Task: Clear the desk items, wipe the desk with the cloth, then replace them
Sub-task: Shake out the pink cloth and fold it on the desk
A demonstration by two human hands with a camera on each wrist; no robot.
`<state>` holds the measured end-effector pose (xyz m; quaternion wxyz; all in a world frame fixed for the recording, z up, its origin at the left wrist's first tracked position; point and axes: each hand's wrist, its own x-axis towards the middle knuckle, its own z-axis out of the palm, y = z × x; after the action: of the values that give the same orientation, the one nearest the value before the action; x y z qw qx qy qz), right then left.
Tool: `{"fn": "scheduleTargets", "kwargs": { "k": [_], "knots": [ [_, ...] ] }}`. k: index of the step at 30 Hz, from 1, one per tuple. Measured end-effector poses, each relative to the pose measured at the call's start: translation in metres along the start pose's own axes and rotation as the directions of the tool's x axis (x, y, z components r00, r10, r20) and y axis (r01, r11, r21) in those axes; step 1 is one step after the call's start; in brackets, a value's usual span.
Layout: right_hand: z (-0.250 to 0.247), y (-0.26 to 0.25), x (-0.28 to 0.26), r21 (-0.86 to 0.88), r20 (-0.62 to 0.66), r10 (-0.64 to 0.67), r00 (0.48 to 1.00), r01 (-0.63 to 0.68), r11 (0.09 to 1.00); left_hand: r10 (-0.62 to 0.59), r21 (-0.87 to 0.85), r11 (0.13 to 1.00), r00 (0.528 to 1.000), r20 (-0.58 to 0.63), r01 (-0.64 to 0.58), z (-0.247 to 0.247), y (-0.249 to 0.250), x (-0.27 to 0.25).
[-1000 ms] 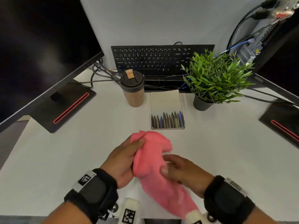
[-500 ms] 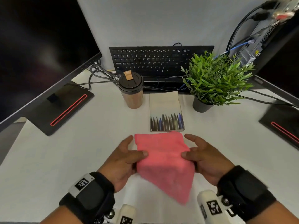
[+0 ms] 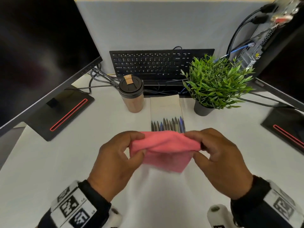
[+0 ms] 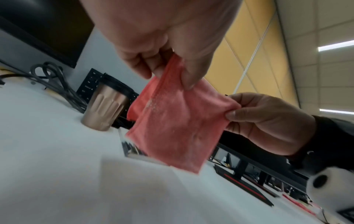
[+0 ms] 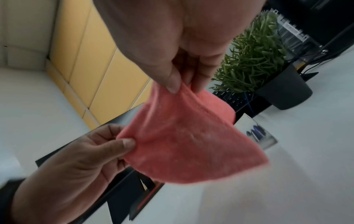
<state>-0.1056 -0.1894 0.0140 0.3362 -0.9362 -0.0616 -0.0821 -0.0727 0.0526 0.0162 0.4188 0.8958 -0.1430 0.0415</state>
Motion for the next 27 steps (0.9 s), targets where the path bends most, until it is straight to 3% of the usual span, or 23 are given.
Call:
{"fn": "scheduleTargets", "kwargs": {
  "k": [2, 4, 7, 9, 12, 14, 15, 16, 17, 19, 20, 21, 23, 24, 27],
  "knots": [
    [0.002, 0.0, -0.012, -0.03, -0.119, -0.106, 0.987, 0.103, 0.994, 0.13, 0.063, 0.99, 0.991, -0.037, -0.128, 0.002, -0.004, -0.013],
    [0.012, 0.01, -0.029, -0.024, -0.115, -0.135, 0.984, 0.133, 0.991, 0.186, 0.086, 0.979, 0.983, -0.01, -0.184, 0.011, -0.018, -0.032],
    [0.038, 0.036, -0.059, -0.04, 0.137, -0.069, 0.988, 0.076, 0.996, 0.129, 0.141, 0.979, 0.982, 0.141, -0.149, 0.033, -0.049, -0.061],
    [0.053, 0.051, -0.074, -0.022, 0.31, -0.026, 0.951, 0.034, 0.999, 0.14, 0.152, 0.97, 0.945, 0.296, -0.191, 0.044, -0.07, -0.073],
    [0.059, 0.057, -0.073, -0.016, 0.518, 0.063, 0.853, -0.064, 0.998, 0.166, 0.161, 0.946, 0.849, 0.502, -0.28, 0.048, -0.084, -0.076],
    [0.05, 0.053, -0.064, -0.06, 0.645, 0.074, 0.761, -0.045, 0.997, 0.155, 0.203, 0.919, 0.784, 0.601, -0.338, 0.042, -0.083, -0.074],
    [0.045, 0.05, -0.06, -0.084, 0.68, 0.093, 0.727, -0.049, 0.995, 0.149, 0.213, 0.911, 0.764, 0.628, -0.353, 0.039, -0.08, -0.073],
    [0.042, 0.048, -0.056, -0.089, 0.67, 0.117, 0.733, -0.078, 0.993, 0.149, 0.211, 0.914, 0.771, 0.619, -0.346, 0.035, -0.076, -0.072],
    [0.042, 0.047, -0.053, -0.076, 0.61, 0.146, 0.779, -0.126, 0.989, 0.141, 0.194, 0.934, 0.807, 0.573, -0.301, 0.034, -0.075, -0.07],
    [0.048, 0.049, -0.049, -0.089, 0.408, 0.265, 0.874, -0.251, 0.964, 0.028, 0.147, 0.985, 0.917, 0.399, -0.094, 0.037, -0.073, -0.066],
    [0.054, 0.05, -0.047, -0.136, 0.331, 0.367, 0.869, -0.341, 0.93, -0.076, 0.141, 0.989, 0.951, 0.298, 0.035, 0.041, -0.073, -0.062],
    [0.06, 0.05, -0.045, -0.176, 0.287, 0.467, 0.836, -0.433, 0.884, -0.206, 0.155, 0.972, 0.953, 0.224, 0.174, 0.045, -0.071, -0.057],
    [0.074, 0.05, -0.042, -0.183, 0.302, 0.582, 0.755, -0.554, 0.812, -0.451, 0.208, 0.888, 0.865, 0.22, 0.41, 0.056, -0.062, -0.049],
    [0.08, 0.047, -0.041, -0.163, 0.323, 0.602, 0.731, -0.583, 0.796, -0.513, 0.23, 0.855, 0.822, 0.249, 0.464, 0.062, -0.058, -0.046],
    [0.089, 0.038, -0.036, -0.131, 0.341, 0.578, 0.741, -0.572, 0.81, -0.599, 0.266, 0.8, 0.742, 0.302, 0.538, 0.071, -0.048, -0.041]
  ]
}}
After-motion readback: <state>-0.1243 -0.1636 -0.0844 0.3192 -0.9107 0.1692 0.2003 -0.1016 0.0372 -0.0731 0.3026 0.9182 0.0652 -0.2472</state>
